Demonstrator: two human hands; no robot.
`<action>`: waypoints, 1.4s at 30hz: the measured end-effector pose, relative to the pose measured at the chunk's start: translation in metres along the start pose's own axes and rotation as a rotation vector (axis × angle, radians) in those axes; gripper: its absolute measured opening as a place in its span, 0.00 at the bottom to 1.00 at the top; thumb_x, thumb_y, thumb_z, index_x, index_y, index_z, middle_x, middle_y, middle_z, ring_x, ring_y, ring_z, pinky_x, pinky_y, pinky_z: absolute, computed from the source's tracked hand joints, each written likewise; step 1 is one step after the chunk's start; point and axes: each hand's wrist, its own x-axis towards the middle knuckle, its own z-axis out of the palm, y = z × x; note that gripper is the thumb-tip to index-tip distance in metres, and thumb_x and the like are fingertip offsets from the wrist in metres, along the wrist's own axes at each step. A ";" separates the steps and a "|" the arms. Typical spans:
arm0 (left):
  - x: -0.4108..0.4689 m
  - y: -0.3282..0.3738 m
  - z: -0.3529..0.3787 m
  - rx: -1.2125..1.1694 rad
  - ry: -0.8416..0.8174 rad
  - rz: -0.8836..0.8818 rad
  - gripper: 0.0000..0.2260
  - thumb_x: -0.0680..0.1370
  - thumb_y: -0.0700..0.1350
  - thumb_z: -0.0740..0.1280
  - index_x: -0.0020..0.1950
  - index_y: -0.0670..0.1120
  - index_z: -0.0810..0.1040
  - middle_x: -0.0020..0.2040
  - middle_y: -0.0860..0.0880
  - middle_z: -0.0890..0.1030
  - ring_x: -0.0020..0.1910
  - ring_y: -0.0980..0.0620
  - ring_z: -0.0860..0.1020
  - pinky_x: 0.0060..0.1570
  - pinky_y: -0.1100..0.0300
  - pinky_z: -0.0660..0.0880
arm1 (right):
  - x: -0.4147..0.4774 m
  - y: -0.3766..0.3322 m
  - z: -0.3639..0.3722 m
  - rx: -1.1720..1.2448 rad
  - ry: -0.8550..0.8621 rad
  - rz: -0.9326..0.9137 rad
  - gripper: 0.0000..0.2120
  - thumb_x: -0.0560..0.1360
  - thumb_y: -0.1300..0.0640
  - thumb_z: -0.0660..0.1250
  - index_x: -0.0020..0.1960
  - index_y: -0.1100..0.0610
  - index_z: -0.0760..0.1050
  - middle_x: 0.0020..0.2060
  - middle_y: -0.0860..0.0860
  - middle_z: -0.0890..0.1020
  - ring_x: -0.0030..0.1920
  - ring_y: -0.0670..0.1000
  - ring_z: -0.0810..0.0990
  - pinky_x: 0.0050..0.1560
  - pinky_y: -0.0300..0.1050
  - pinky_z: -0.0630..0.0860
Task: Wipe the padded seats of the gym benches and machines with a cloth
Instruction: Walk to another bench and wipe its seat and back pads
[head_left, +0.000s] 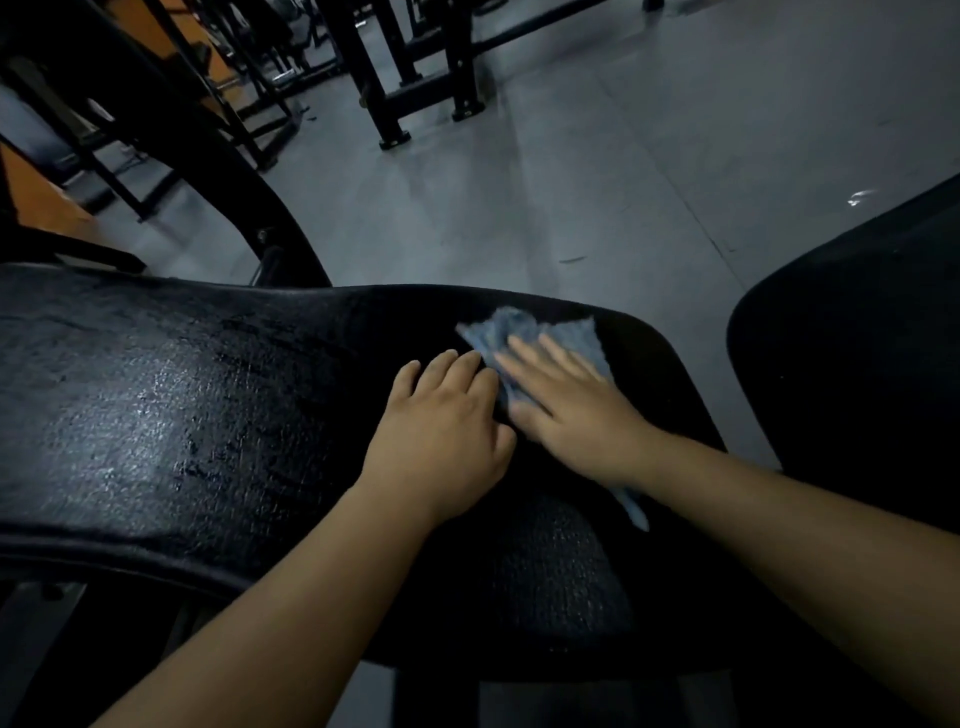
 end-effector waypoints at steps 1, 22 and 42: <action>-0.001 0.000 0.001 -0.002 -0.005 -0.003 0.35 0.70 0.58 0.41 0.72 0.48 0.70 0.77 0.48 0.66 0.77 0.48 0.60 0.75 0.46 0.54 | -0.020 0.008 0.000 -0.003 0.003 -0.049 0.32 0.78 0.36 0.46 0.81 0.41 0.48 0.80 0.40 0.46 0.79 0.43 0.40 0.75 0.39 0.36; 0.004 0.042 0.007 -0.084 -0.079 0.030 0.24 0.79 0.54 0.56 0.75 0.49 0.64 0.80 0.48 0.58 0.79 0.46 0.53 0.77 0.44 0.49 | -0.044 0.012 0.008 -0.042 0.050 0.342 0.31 0.81 0.38 0.43 0.82 0.46 0.44 0.81 0.44 0.44 0.80 0.51 0.40 0.79 0.52 0.40; 0.013 0.047 0.008 -0.060 -0.003 0.074 0.31 0.72 0.60 0.50 0.69 0.47 0.72 0.76 0.46 0.67 0.76 0.46 0.63 0.74 0.46 0.58 | 0.004 0.073 -0.007 -0.076 -0.006 0.300 0.49 0.70 0.26 0.25 0.82 0.49 0.51 0.82 0.48 0.48 0.81 0.55 0.43 0.78 0.56 0.43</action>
